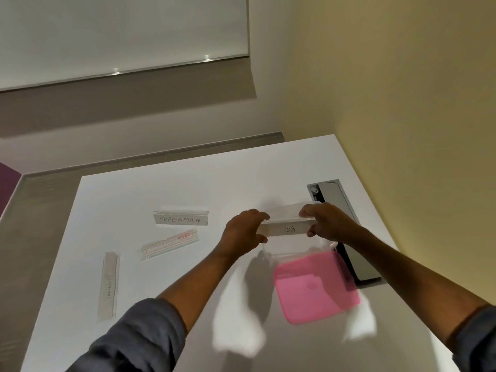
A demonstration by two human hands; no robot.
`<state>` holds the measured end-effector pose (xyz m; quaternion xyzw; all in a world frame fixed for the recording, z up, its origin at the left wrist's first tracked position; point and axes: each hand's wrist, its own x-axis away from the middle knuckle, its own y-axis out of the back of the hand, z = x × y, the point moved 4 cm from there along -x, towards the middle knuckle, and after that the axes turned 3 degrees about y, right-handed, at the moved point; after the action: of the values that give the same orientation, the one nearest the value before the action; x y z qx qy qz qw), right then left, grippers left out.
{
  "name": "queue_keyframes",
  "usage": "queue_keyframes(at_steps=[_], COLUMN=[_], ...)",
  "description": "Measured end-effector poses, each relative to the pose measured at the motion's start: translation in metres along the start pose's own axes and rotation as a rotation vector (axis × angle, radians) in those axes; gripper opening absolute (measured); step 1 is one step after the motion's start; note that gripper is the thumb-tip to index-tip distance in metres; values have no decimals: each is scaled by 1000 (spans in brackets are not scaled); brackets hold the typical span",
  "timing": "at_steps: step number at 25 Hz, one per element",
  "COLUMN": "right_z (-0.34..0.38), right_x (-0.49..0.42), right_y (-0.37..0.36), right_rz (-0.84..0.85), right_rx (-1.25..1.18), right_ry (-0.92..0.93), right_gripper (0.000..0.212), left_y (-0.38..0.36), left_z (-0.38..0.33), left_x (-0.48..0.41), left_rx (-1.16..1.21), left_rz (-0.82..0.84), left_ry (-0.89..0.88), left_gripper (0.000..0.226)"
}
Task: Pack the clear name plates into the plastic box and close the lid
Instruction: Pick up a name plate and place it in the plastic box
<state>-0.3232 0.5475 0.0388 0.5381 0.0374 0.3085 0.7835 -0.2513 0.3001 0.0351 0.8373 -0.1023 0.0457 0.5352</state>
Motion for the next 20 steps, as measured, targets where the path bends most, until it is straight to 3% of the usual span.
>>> queue_keyframes(at_steps=[3,9,20], right_z=[-17,-38,-39], right_x=[-11,-30,-65], right_y=[1,-10,-48], right_rz=[7,25,83], right_rx=[-20,4,437], right_ry=[2,-8,114], right_gripper=[62,54,21], left_y=[-15,-40,-73], left_z=[-17,-23,-17], left_x=[-29,-64,-92], left_rx=[-161,-268,-345], left_rz=[99,183,239], left_ry=[-56,-48,-8], left_gripper=[60,44,21])
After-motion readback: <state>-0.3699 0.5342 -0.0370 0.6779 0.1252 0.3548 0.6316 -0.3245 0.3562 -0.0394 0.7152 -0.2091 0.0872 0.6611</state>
